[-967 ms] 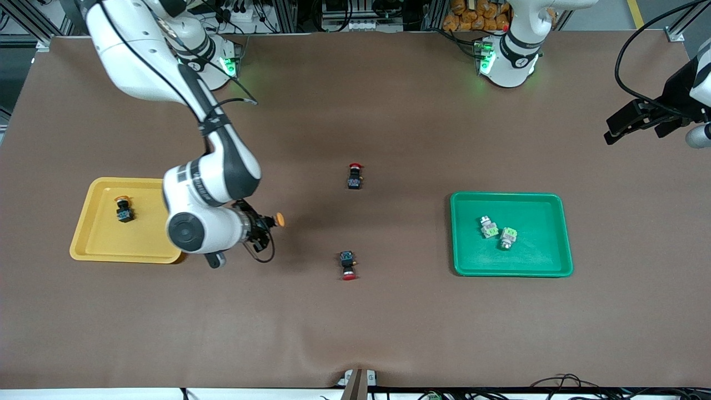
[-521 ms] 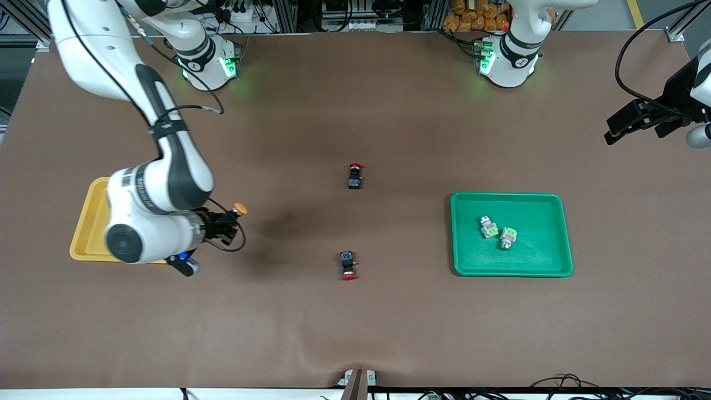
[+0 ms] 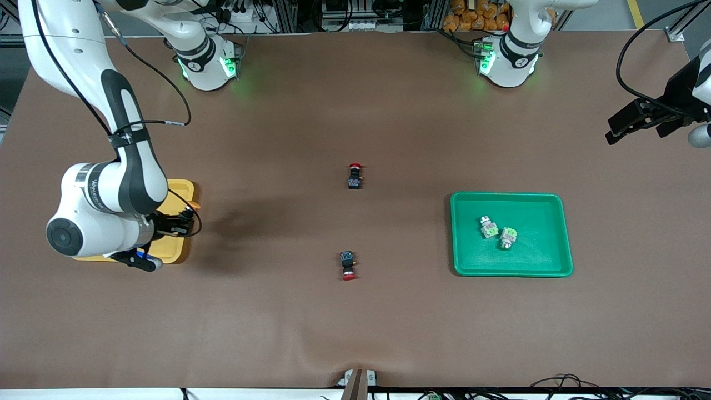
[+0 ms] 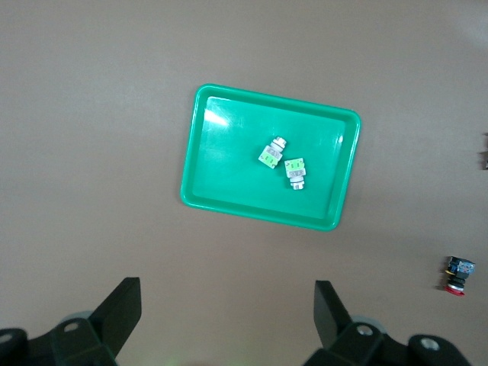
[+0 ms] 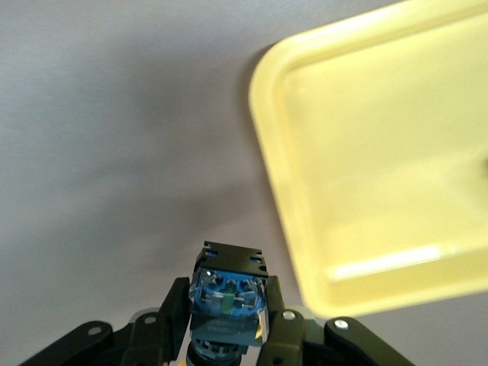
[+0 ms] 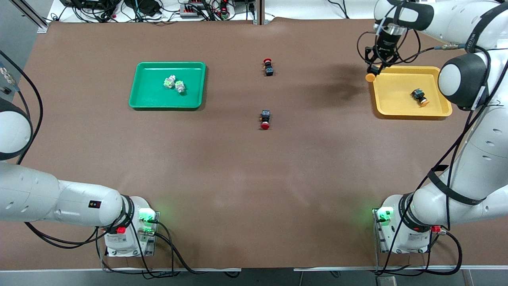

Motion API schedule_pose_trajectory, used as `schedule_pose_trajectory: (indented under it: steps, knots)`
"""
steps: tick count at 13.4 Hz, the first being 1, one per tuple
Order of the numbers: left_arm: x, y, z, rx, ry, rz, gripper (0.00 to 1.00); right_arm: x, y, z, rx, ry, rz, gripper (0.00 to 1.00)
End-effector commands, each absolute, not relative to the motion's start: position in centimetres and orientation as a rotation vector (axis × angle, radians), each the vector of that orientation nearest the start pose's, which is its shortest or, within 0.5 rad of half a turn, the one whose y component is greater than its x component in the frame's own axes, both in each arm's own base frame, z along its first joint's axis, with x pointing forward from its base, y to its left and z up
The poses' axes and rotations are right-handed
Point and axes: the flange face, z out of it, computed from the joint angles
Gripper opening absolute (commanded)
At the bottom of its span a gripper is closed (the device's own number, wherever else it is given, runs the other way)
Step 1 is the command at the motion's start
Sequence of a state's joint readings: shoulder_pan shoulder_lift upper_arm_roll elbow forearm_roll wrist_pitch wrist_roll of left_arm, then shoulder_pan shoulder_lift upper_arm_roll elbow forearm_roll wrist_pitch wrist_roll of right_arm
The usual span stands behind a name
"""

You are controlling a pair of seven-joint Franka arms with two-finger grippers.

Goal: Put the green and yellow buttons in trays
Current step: 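Carry the yellow button to the yellow tray with the right gripper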

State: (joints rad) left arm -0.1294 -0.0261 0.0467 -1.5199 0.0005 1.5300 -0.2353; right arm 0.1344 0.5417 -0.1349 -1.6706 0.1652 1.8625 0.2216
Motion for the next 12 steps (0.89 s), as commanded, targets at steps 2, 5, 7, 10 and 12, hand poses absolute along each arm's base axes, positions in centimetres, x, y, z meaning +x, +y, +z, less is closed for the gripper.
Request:
schedule_pose_trajectory:
  steps: [2,5,7,10,12]
  knots:
    - [53.3,-4.1,66.4,-3.138,-0.217,-0.038,1.00,60.9,-1.4,25.8,-3.047,0.277,0.481,0.00]
    - [53.1,-4.2,66.2,-3.135,-0.217,-0.017,1.00,59.9,-3.7,23.7,-3.052,0.156,0.452,0.00]
    - [53.0,-4.3,66.1,-3.131,-0.215,0.004,1.00,59.4,-5.2,22.8,-3.066,0.029,0.415,0.00]
    - [53.0,-4.4,66.0,-3.131,-0.210,0.011,1.00,59.2,-7.6,21.7,-3.070,-0.053,0.400,0.00]
    - [53.0,-4.9,65.9,-3.132,-0.202,0.014,1.00,58.6,-8.0,20.5,-3.075,-0.044,0.401,0.00]
